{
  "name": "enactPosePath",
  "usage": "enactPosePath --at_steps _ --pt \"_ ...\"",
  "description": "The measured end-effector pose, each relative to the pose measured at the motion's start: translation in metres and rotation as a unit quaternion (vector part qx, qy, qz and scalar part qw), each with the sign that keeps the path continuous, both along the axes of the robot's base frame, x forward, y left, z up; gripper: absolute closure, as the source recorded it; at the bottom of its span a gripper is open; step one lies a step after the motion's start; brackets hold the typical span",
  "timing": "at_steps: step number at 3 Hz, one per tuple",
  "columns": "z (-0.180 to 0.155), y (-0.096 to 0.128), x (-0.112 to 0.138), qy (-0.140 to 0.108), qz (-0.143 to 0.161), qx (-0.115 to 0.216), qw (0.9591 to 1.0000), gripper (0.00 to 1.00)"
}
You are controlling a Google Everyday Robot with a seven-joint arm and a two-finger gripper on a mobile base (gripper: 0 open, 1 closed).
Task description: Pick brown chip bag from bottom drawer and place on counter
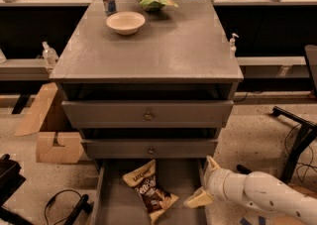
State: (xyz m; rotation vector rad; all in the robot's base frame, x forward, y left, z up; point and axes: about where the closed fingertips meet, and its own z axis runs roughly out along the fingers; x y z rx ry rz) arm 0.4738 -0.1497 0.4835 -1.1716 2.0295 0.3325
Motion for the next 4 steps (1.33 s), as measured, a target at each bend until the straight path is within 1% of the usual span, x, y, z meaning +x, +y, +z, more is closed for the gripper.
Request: enactPosePath --at_steps 1,2,3,4 --pt "-0.010 0.004 -0.004 0.008 0.001 0.007 0.9999 0.00" --pt "-0.025 0.010 -0.003 0.020 0.003 0.006 0.9998 0.00" --pt "-0.069 0.018 0.009 0.031 -0.001 0.011 0.9995 0.00" --pt "-0.125 0.032 0.022 0.034 -0.007 0.044 0.9984 0.00"
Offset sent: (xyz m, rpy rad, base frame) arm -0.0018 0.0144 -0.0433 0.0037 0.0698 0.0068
